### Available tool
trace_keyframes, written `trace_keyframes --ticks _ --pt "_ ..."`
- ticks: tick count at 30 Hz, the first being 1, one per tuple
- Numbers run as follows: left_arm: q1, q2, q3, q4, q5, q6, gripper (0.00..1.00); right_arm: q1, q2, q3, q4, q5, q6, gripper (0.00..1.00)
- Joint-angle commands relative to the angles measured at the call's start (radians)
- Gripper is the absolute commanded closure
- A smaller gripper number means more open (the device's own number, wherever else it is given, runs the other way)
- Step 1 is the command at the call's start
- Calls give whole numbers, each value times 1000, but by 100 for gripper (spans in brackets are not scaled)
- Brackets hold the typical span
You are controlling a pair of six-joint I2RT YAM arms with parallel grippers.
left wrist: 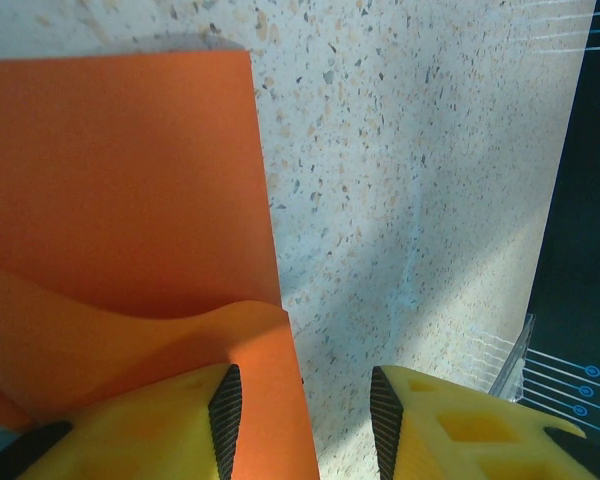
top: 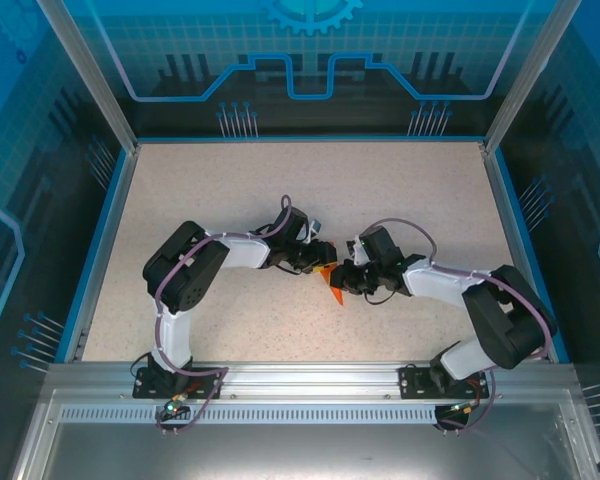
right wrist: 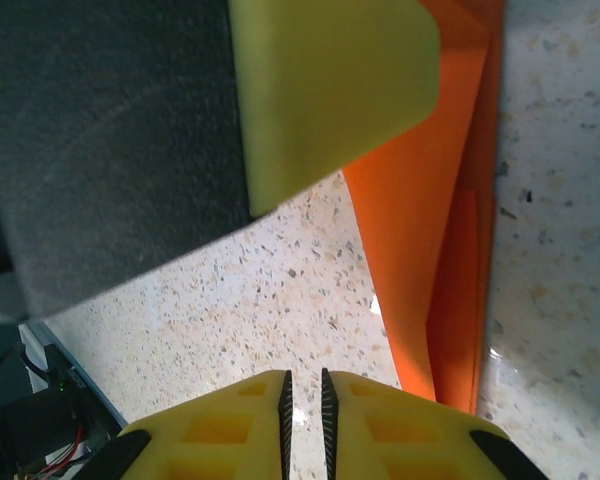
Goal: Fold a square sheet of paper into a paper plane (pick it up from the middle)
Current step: Fold the wing for the fifth time at the center of the table.
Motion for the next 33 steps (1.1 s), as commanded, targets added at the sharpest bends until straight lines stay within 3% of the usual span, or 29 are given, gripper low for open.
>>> trace_keyframes --ticks 1,33 --pt "-7 73 -10 -65 -25 24 58 18 31 34 30 -19 19 81" --pt "-7 71 -13 -67 -29 23 58 17 156 35 -8 13 14 82"
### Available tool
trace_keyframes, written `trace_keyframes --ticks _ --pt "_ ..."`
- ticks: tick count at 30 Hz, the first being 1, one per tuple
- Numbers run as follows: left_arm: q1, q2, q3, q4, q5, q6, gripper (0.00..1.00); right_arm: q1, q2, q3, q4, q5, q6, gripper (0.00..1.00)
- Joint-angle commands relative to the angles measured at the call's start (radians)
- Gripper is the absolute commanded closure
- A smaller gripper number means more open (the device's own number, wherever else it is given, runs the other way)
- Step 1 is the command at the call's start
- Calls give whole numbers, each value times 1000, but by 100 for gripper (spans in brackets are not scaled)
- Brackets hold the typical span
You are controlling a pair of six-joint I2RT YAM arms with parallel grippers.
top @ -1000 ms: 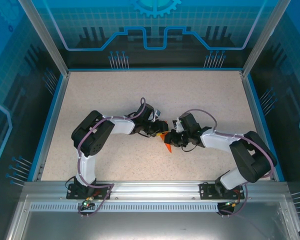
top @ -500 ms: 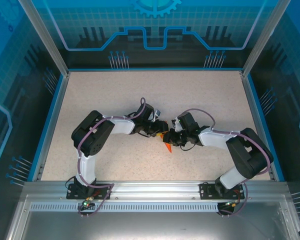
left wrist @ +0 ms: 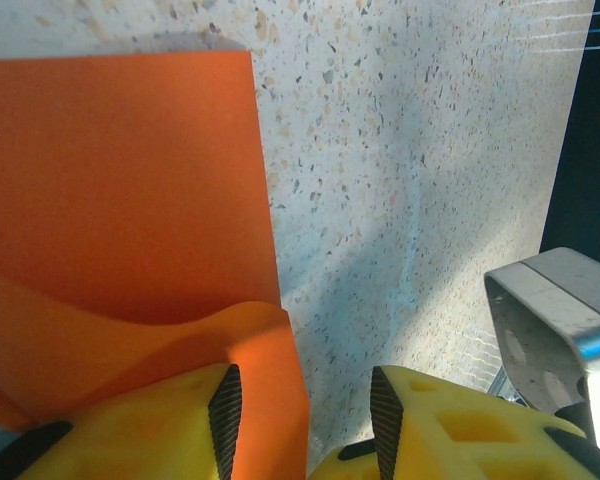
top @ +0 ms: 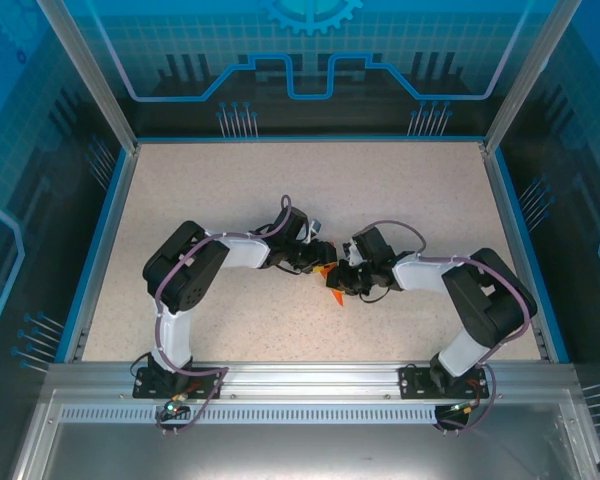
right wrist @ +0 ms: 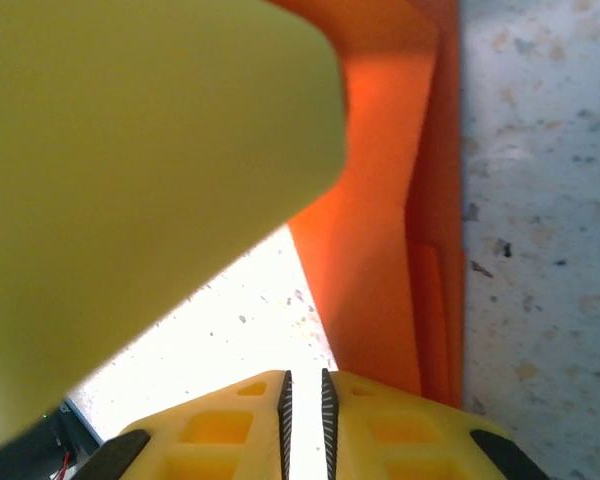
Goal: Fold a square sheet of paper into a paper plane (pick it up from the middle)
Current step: Fold the wing for the fifth time at the center of the table.
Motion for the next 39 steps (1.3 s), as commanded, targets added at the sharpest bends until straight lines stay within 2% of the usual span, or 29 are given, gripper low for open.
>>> trace_keyframes --ticks 1,14,18,26,34,39 --pt "-8 71 -12 -68 -33 23 58 15 21 -10 -49 12 -18 83" --pt "-8 73 -16 -74 -37 27 58 16 -114 -151 -161 16 -81 83" --pt "-8 74 -17 -71 -34 25 58 16 -143 -153 -164 14 -79 83" --pt "-8 71 -17 -67 -27 23 58 14 -295 -106 -124 47 -36 81" --pt "-9 70 -11 -65 -23 21 58 16 -152 -33 42 -7 22 83" --pt "-8 71 -11 -65 -21 20 58 16 -89 -16 67 23 43 83"
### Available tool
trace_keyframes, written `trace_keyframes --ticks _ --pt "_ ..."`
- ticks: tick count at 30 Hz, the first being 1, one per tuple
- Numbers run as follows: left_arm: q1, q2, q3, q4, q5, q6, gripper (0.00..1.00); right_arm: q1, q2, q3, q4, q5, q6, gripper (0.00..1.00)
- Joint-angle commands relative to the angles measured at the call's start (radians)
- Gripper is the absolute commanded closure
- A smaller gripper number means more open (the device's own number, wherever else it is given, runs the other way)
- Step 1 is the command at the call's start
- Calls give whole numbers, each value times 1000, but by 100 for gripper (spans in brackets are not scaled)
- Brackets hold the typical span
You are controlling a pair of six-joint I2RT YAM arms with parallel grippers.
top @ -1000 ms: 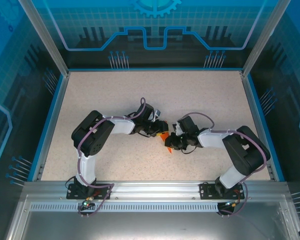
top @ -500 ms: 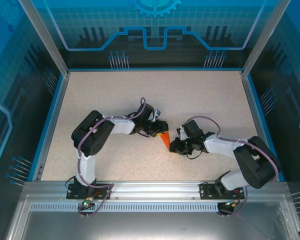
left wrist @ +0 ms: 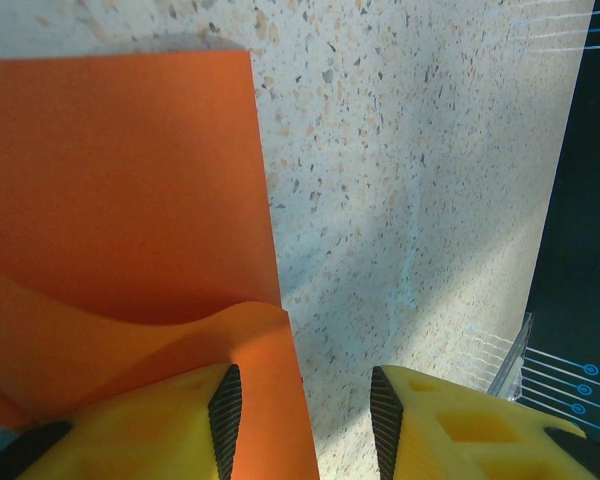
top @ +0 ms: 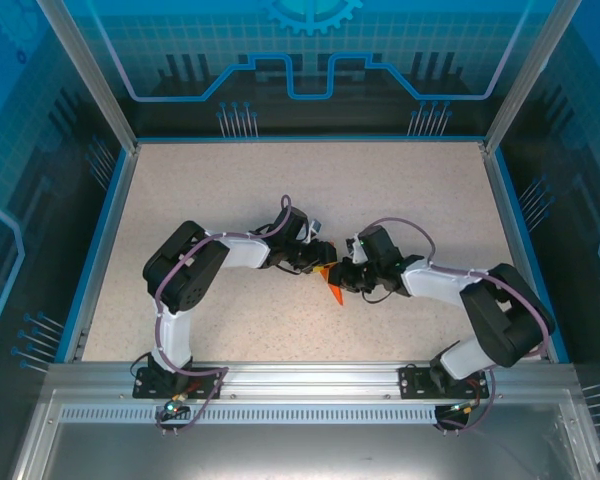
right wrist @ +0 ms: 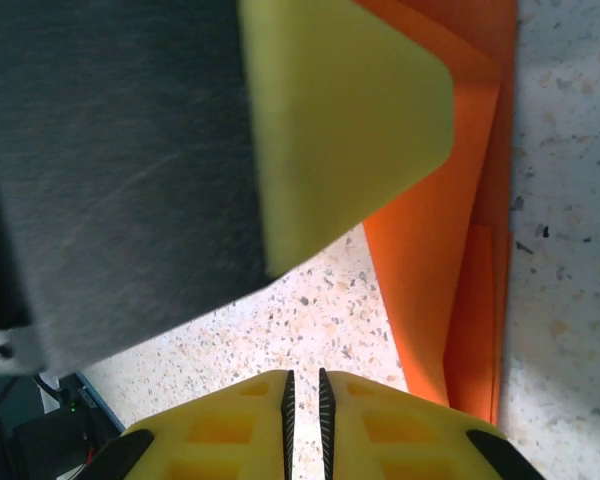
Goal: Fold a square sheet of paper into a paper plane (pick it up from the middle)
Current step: Fold the wing for the fifth time at the center of the table.
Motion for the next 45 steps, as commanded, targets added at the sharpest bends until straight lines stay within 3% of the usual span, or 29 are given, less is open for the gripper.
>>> trace_keyframes --ticks 1,16,25,30,37,45 --pt "-9 69 -11 -64 -22 19 58 12 34 25 35 12 26 83" --pt "-8 37 25 -94 -5 54 54 11 130 -28 -107 105 -24 86" --pt "-8 -111 92 -233 2 120 46 12 154 -37 -112 103 -20 93" --pt "-9 -165 35 -198 -14 99 49 18 167 -18 -124 105 -22 95" --pt "-8 -120 4 -143 -35 83 60 22 168 -15 -140 115 -18 96" --pt "-8 -58 7 -81 -68 82 60 23 164 -19 -140 114 -19 95"
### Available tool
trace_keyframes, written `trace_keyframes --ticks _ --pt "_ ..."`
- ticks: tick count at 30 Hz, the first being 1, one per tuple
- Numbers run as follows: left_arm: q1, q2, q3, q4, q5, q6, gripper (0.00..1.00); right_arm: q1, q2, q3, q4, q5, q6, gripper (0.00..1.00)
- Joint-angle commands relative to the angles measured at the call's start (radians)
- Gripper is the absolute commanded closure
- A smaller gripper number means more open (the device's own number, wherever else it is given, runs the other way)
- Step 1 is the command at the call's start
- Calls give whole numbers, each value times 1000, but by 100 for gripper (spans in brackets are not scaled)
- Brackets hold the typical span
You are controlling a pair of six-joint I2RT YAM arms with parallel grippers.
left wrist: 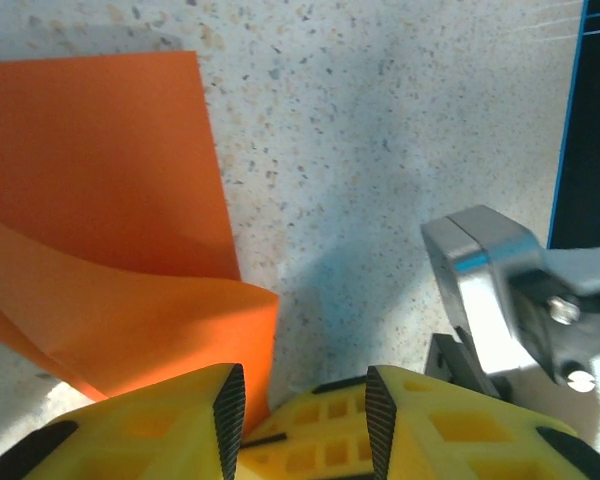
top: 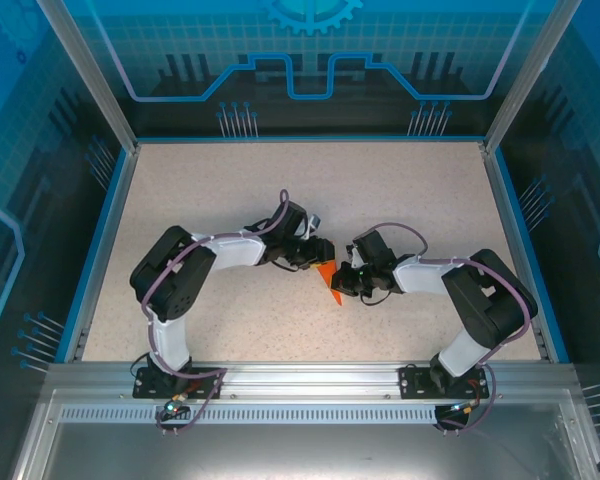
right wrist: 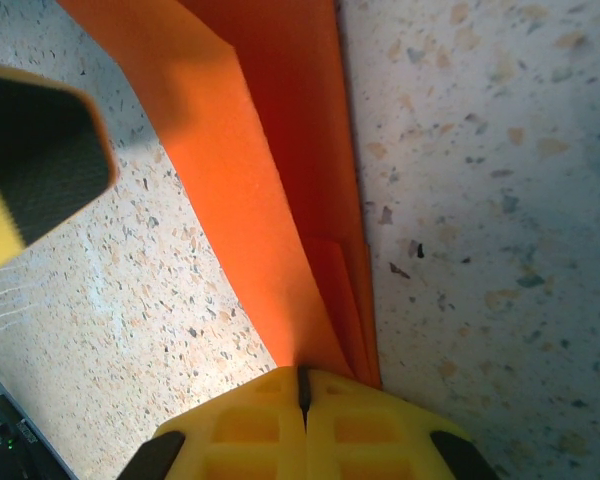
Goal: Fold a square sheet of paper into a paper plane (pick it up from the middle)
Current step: Fold the wing for the fifth time at the center of the table.
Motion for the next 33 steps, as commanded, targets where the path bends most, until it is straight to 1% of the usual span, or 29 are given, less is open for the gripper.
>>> trace_keyframes --ticks 1,5,14,25,33 --pt "-5 39 -9 44 -39 6 61 21 57 -30 -123 60 -12 95" --pt "-3 67 -14 48 -79 9 62 22 56 -32 -125 59 -14 96" --pt "20 87 -5 22 -107 50 62 22 57 -37 -169 81 -39 98" --pt "72 96 42 -34 -108 121 62 22 56 -46 -174 86 -43 99" --pt "127 120 66 -28 -83 137 61 22 61 -50 -167 81 -44 99"
